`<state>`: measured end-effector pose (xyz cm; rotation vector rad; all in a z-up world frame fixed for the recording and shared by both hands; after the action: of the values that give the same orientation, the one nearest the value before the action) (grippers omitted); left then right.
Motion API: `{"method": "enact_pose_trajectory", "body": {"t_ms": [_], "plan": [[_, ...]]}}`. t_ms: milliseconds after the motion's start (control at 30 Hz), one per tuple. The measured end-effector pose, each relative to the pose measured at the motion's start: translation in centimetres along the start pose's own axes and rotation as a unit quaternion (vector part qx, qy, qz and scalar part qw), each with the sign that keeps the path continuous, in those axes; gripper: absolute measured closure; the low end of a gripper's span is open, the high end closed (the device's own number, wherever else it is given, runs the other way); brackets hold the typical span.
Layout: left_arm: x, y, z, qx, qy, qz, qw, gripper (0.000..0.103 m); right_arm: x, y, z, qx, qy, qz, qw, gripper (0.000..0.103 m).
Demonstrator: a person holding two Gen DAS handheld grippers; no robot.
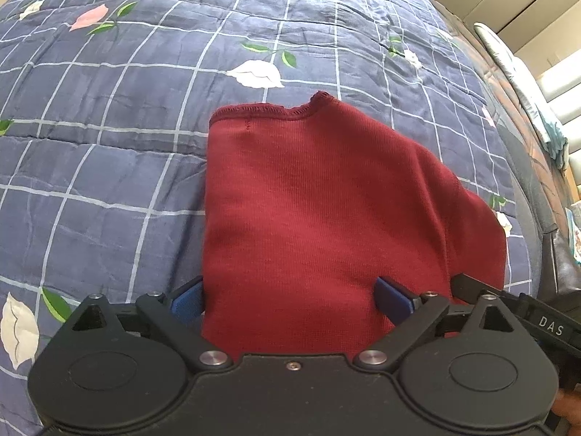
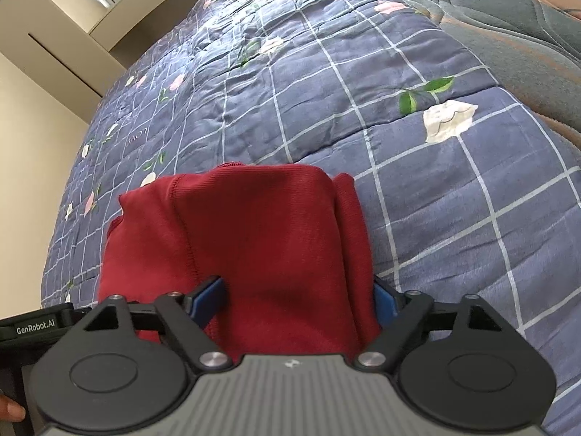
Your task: Fold small clothes
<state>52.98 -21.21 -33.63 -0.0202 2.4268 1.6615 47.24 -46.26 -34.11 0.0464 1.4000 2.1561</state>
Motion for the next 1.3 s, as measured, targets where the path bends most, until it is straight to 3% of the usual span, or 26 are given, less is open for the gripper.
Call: {"method": "enact_pose_trajectory", "body": {"t_ms": [200, 433, 767, 1000, 1300], "plan": [[0.0, 0.4, -0.2, -0.007, -0.003, -0.001, 1.0000, 0.015, 0.5, 0.5, 0.6, 0.000, 0.004, -0.012, 1.000, 0.038], [0.5, 1.5, -0.1, -0.006, -0.001, -0.019, 0.9998, 0.031, 0.9, 1.9, 1.9, 0.021, 0.019, -0.032, 0.999, 0.081], [1.3, 4.1, 0.7, 0.003, -0.003, -0.048, 0.9988, 0.071, 2.0, 4.7, 5.3, 0.006, 0.054, -0.069, 0.996, 0.087], [2.1, 7.3, 1.4, 0.030, -0.009, -0.073, 0.9968, 0.074, 3.2, 6.5, 9.7, -0.023, 0.083, -0.089, 0.992, 0.087], [2.9, 12.9, 5.9, 0.001, 0.002, -0.113, 0.9936, 0.074, 5.5, 5.8, 15.8, -0.070, 0.104, -0.082, 0.989, 0.088]]}}
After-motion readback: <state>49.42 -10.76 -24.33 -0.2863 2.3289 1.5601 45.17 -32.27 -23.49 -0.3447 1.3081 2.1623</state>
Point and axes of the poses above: each gripper's, at about its wrist camera, not at the fingertips, and y roughly against the way its jaws point, z to its left, x to its underside, the point moved 3 cm from there along -y, roughly the way its jaws point, and after that the axes turned 8 degrees about z, right-handed, at the moved point
